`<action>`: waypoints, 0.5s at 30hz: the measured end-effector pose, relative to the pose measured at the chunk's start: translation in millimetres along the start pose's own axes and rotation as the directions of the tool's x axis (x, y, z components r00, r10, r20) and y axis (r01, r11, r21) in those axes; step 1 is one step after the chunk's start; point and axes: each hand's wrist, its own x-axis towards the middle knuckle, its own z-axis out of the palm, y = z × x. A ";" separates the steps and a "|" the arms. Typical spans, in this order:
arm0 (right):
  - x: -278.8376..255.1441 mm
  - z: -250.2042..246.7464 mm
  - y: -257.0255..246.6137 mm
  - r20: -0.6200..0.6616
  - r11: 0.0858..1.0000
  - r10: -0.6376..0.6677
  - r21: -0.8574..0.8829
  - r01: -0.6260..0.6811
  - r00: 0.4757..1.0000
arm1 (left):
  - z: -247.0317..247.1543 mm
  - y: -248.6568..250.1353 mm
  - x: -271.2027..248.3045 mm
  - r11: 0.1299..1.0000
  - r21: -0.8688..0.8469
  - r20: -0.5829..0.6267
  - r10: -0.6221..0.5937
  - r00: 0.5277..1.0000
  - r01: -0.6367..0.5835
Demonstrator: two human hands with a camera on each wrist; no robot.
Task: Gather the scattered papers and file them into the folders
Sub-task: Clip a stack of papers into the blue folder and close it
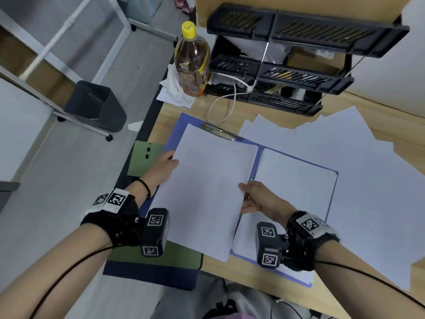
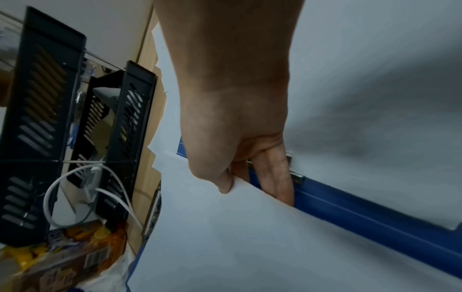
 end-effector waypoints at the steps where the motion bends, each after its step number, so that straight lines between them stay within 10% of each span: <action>1: 2.4 -0.5 -2.2 -0.001 1.000 0.008 0.009 -0.008 1.000 | 0.4 -0.8 3.9 1.000 0.005 -0.018 0.003 1.000 -0.003; 15: 17.5 1.2 -5.9 -0.101 0.998 0.057 -0.030 -0.060 0.993 | 5.6 -10.5 16.9 0.997 0.069 -0.072 -0.013 0.997 0.018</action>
